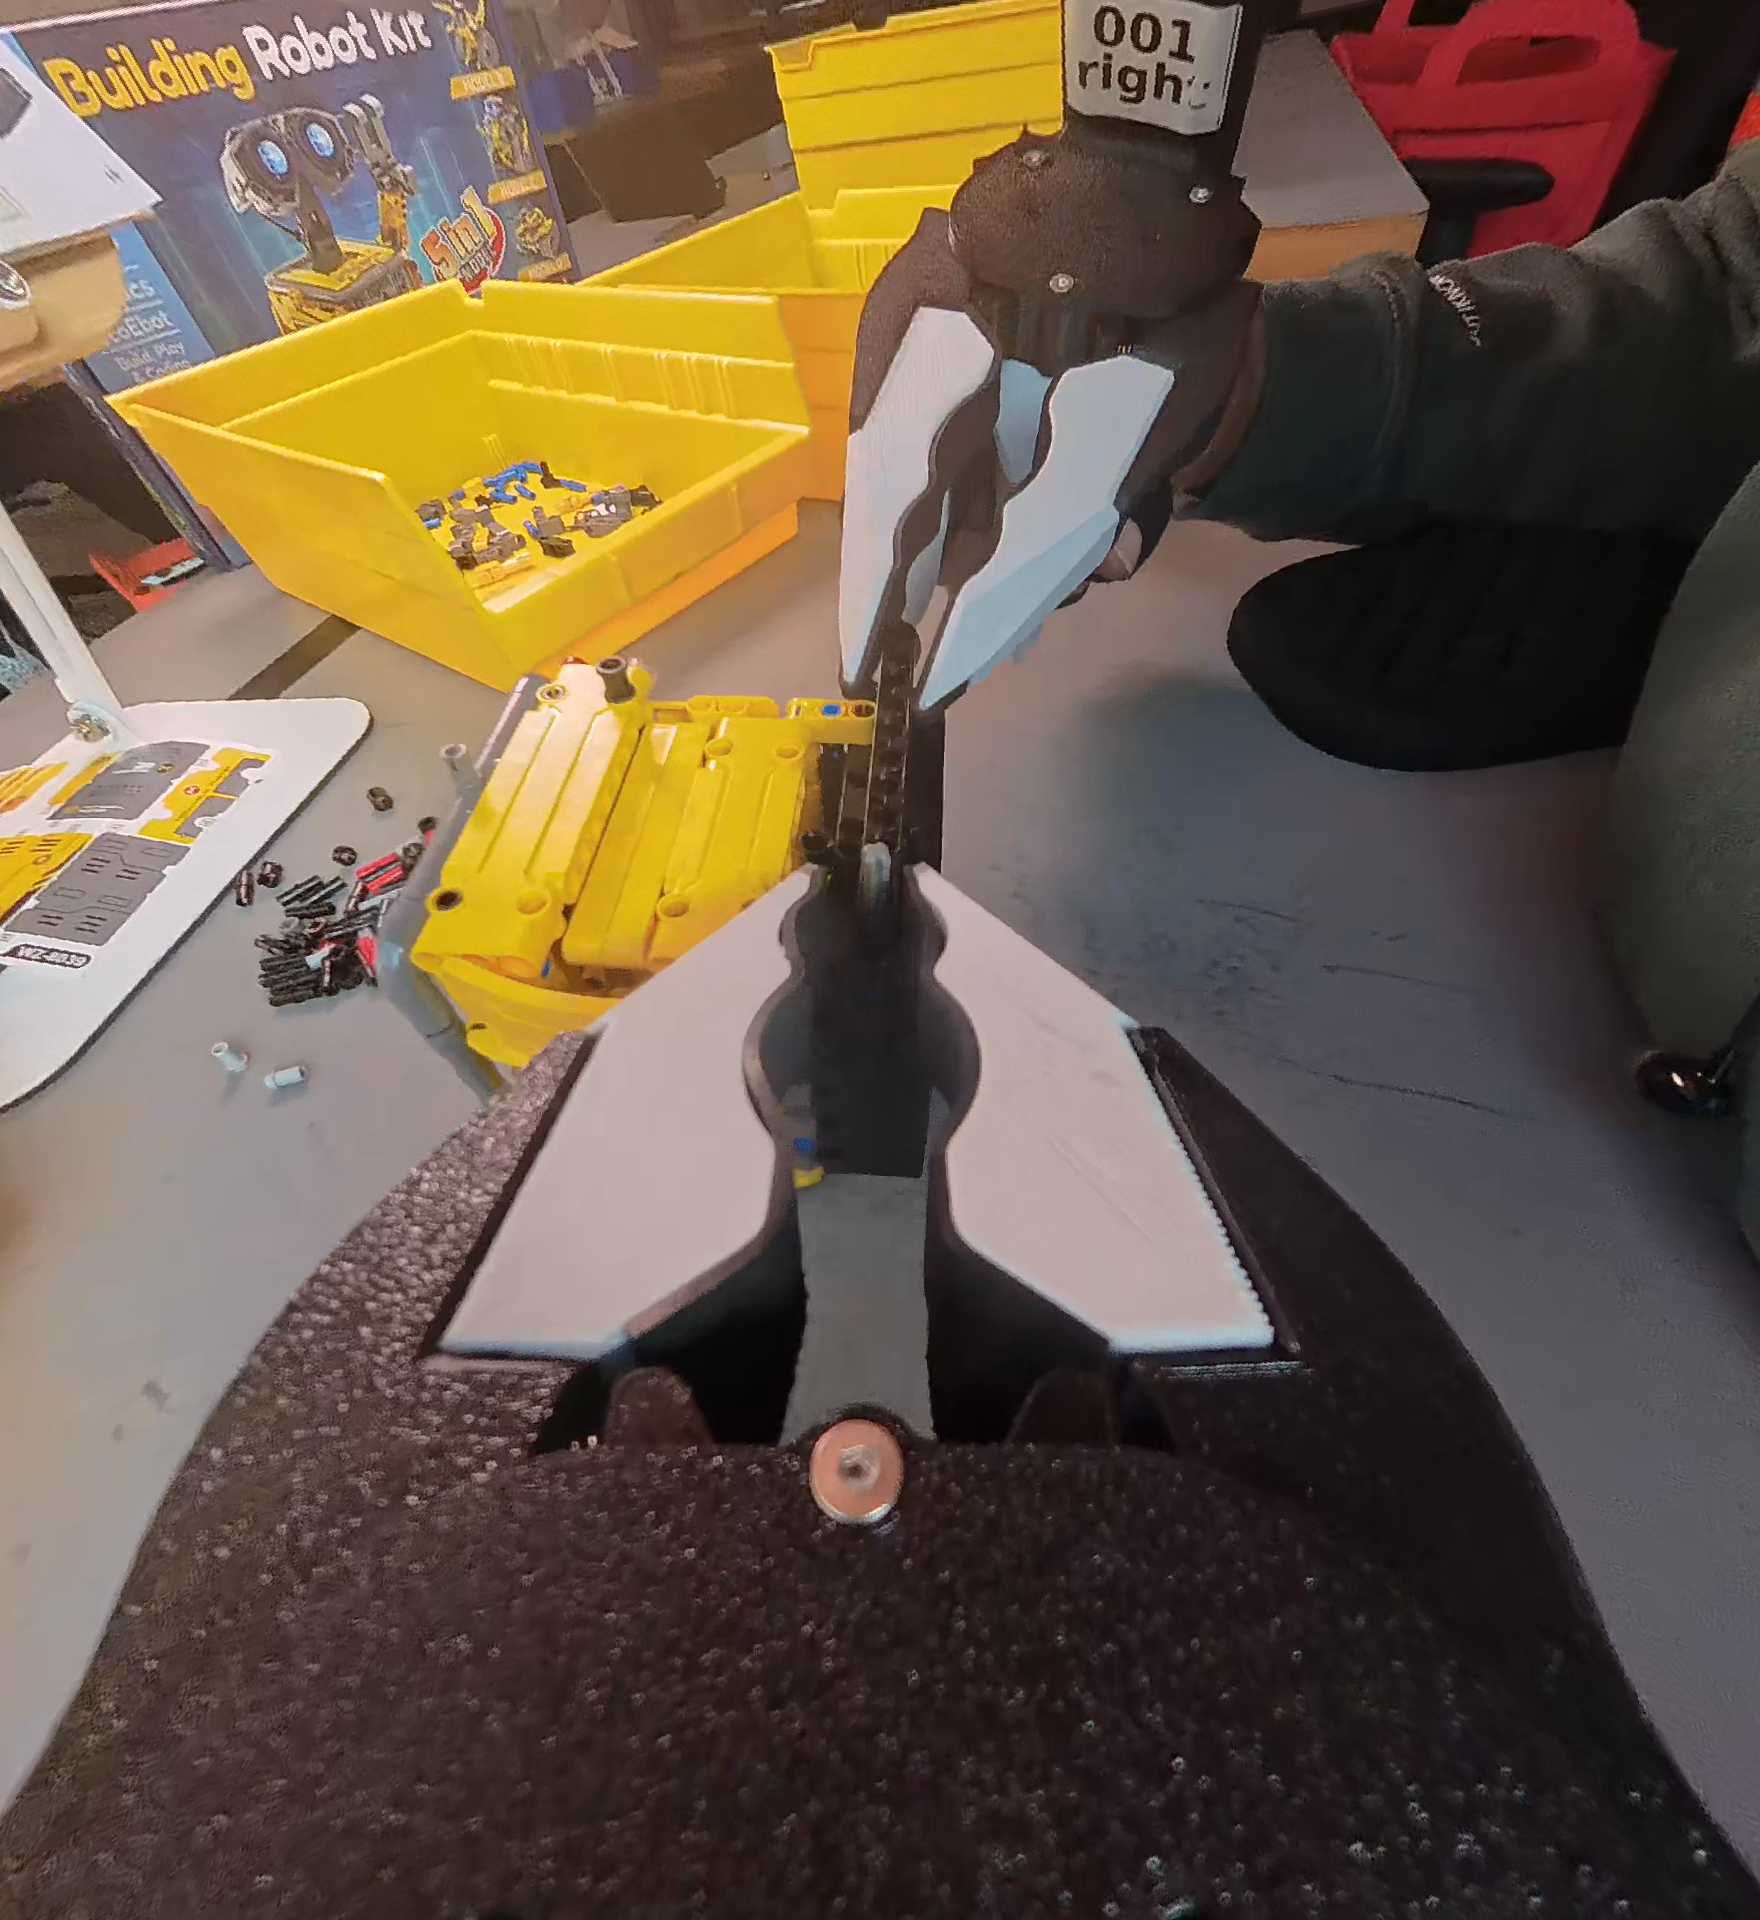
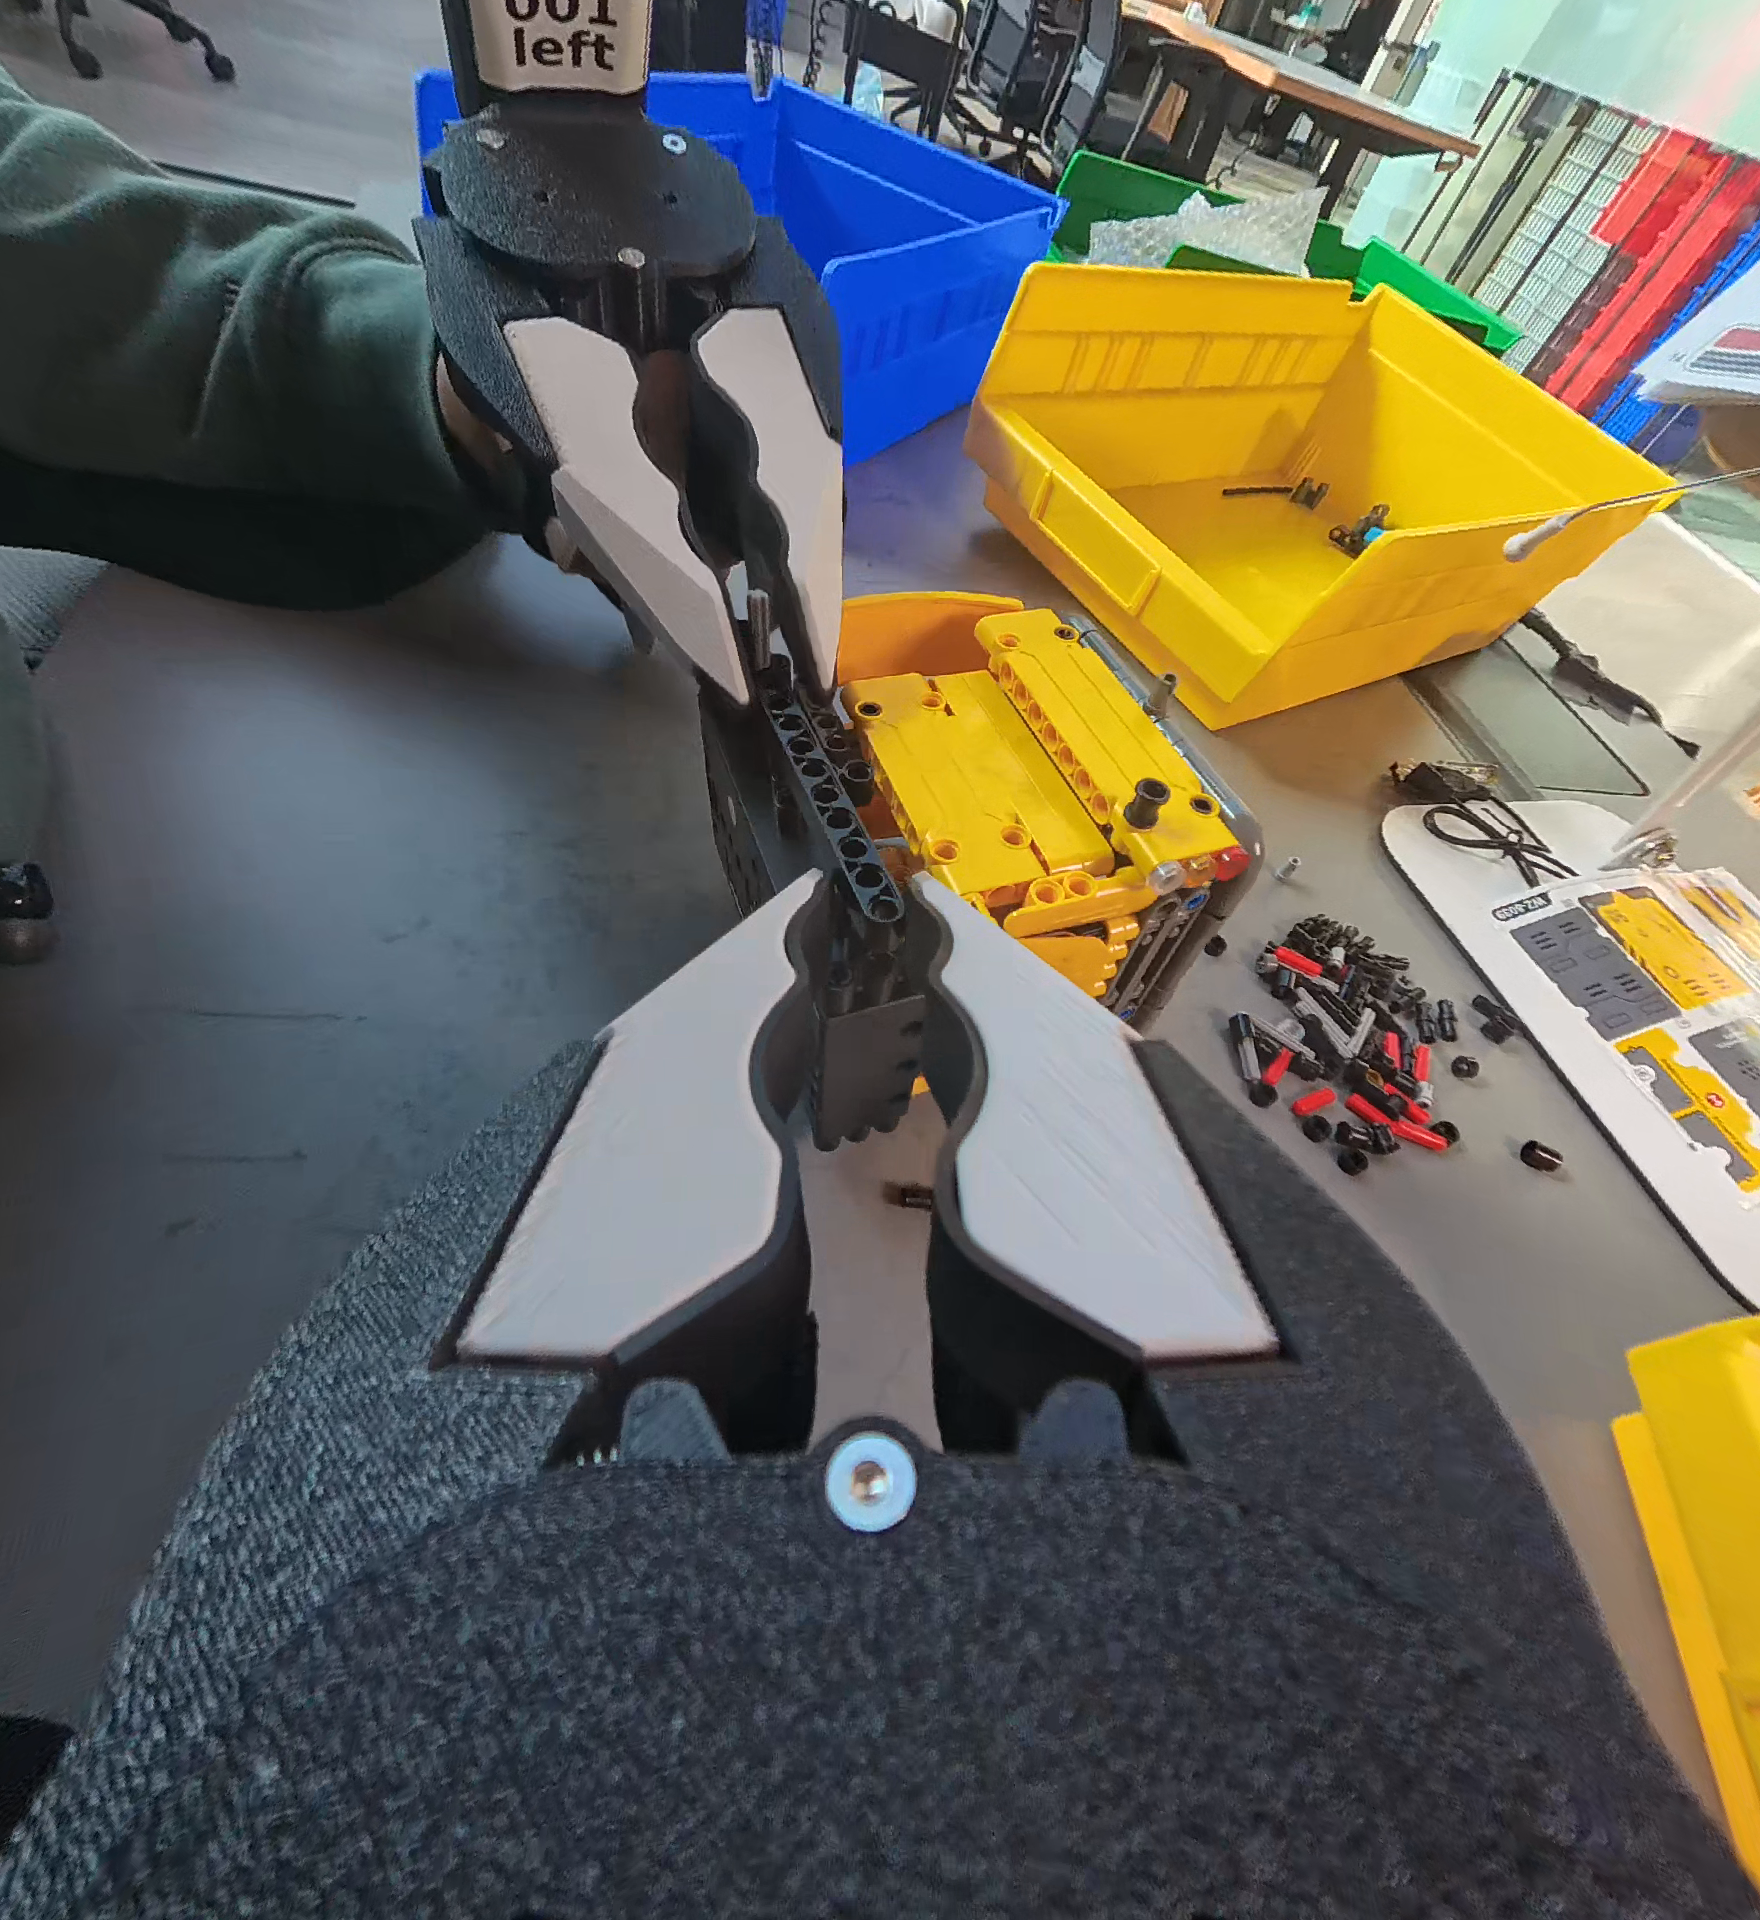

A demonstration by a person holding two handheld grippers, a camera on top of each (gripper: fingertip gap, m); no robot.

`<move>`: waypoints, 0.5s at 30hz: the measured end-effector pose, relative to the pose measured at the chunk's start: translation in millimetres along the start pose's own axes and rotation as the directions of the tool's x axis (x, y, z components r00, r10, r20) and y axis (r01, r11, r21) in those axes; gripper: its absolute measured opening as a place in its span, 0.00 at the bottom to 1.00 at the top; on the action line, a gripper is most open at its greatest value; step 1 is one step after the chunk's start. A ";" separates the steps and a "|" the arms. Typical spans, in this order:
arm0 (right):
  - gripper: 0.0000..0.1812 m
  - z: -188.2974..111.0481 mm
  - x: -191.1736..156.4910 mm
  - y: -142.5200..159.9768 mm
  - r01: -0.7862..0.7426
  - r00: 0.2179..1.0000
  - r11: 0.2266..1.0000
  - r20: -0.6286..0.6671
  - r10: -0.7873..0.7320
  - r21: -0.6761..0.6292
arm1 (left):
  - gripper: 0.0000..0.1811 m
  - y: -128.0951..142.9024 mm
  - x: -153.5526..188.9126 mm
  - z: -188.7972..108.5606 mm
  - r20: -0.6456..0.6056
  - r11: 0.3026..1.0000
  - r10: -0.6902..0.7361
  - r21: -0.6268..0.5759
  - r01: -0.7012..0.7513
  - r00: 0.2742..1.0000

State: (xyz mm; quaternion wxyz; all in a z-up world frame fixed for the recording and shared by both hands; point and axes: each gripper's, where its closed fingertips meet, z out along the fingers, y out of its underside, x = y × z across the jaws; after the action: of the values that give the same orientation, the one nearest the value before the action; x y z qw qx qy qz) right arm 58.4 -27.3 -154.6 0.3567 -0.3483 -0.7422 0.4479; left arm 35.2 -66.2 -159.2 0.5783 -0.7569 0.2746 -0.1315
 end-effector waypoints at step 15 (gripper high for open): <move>0.10 29.4 -20.1 -19.7 0.272 0.956 0.906 0.195 -0.217 -0.323 | 0.05 12.5 1.4 -5.0 0.018 0.993 0.069 -0.101 -0.066 0.997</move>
State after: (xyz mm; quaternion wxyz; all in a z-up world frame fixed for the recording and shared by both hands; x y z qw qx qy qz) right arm 39.9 -63.4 -151.0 0.2847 -0.2737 -0.8726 0.2874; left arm 30.4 -73.3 -169.7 0.5466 -0.7766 0.3001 -0.0897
